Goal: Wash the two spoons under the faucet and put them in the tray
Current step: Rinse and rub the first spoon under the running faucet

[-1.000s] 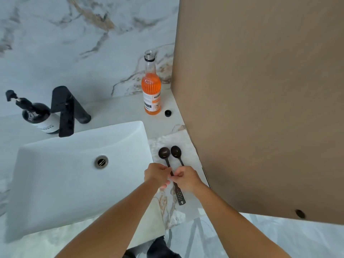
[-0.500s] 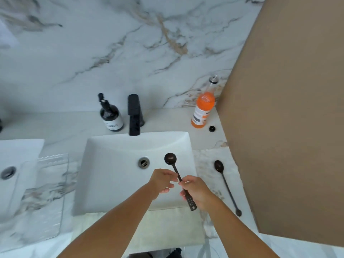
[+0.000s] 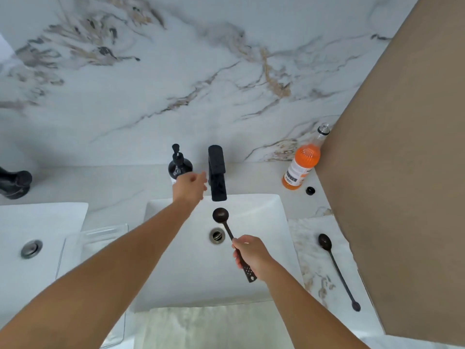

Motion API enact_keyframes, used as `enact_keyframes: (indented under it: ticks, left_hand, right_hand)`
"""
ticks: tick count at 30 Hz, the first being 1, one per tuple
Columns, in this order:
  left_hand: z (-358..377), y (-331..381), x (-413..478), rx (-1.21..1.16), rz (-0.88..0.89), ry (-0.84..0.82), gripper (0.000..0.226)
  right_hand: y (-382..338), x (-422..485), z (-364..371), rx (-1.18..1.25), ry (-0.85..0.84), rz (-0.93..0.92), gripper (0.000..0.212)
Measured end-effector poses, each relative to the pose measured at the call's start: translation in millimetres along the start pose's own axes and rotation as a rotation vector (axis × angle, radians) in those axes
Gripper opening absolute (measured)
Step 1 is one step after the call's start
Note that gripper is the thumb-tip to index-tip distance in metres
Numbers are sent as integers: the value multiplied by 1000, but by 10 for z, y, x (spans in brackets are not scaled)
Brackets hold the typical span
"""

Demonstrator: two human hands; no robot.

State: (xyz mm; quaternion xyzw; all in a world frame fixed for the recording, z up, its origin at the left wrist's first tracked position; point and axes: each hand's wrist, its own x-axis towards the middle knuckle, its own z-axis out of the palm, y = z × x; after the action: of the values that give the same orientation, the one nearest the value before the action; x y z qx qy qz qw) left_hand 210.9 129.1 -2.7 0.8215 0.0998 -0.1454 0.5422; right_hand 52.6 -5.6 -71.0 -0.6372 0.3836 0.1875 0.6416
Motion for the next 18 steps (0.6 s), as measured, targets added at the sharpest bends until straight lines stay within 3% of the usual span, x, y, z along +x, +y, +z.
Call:
enact_keyframes:
  ticks: [3,8,18]
  left_hand:
    - [145,291,77,20,-52,-69,39]
    - [318,416,189,-243,-356,-188,21]
    - [398,424,256,-359,-407,-134,19]
  right_hand:
    - [-30,19,-31,-24,35,-31,12]
    - [-49,81,-136,-106,34,-59,14]
    - [-110,200,-219,-142,-30,-76,15]
